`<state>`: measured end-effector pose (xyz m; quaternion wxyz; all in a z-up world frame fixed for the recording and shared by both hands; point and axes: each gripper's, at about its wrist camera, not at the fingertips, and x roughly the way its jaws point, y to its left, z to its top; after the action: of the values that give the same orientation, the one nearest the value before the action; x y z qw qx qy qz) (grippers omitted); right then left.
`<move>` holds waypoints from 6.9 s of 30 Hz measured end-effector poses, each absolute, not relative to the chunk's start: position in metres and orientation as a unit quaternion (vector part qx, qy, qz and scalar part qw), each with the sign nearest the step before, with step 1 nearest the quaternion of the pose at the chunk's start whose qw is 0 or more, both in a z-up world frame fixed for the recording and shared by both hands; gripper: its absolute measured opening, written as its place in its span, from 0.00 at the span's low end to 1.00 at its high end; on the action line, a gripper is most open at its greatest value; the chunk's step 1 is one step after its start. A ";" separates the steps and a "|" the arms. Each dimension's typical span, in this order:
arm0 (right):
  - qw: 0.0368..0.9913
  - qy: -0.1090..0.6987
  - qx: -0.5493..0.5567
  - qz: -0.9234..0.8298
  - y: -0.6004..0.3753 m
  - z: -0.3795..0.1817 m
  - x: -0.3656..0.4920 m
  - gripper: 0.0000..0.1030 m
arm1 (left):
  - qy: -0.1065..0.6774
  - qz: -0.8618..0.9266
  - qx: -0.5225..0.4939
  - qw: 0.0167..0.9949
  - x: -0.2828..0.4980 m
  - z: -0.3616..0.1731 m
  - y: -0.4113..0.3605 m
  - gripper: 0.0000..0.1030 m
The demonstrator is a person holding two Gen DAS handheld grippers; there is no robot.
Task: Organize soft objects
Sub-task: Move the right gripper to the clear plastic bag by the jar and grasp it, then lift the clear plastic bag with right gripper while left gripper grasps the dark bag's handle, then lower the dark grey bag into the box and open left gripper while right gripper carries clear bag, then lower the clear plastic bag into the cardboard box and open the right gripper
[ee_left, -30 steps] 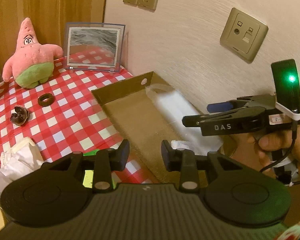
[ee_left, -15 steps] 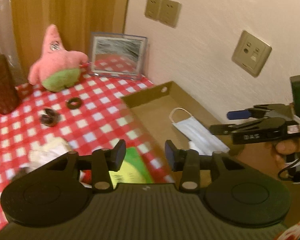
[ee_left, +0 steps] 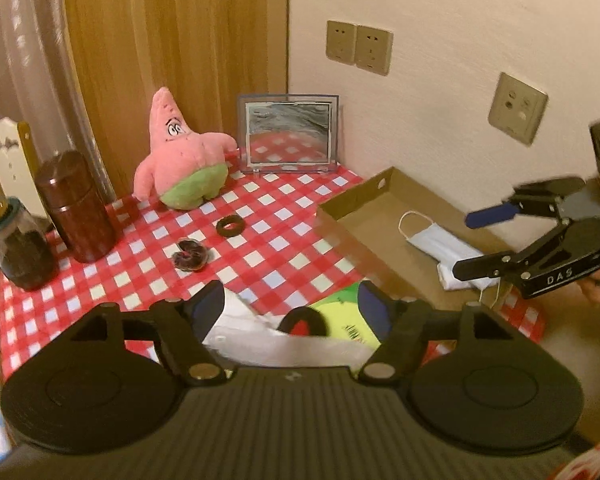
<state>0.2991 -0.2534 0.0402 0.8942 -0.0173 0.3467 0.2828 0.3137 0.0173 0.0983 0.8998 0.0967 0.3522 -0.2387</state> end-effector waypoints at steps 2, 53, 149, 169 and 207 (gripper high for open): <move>0.885 0.342 -0.038 0.312 -0.237 0.039 0.298 0.72 | 0.347 -0.245 0.125 0.896 0.310 0.096 0.022 0.73; 0.845 0.332 -0.165 0.386 -0.158 0.036 0.303 0.01 | 0.363 -0.364 0.430 0.742 0.312 -0.007 -0.001 0.70; 0.932 0.350 -0.015 0.092 -0.388 0.000 0.271 0.01 | 0.436 -0.253 -0.009 0.864 0.378 0.023 -0.192 0.36; 0.941 0.298 -0.079 0.143 -0.342 0.000 0.294 0.01 | 0.386 -0.231 0.030 0.893 0.339 0.037 -0.117 0.36; 0.900 0.421 -0.036 0.106 -0.352 -0.092 0.328 0.16 | 0.392 -0.235 0.036 0.889 0.327 0.016 -0.091 0.38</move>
<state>0.3275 -0.3524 -0.0917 0.9003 -0.0363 0.4206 0.1063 0.3273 -0.0906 0.0162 0.8889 0.0365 0.3918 -0.2348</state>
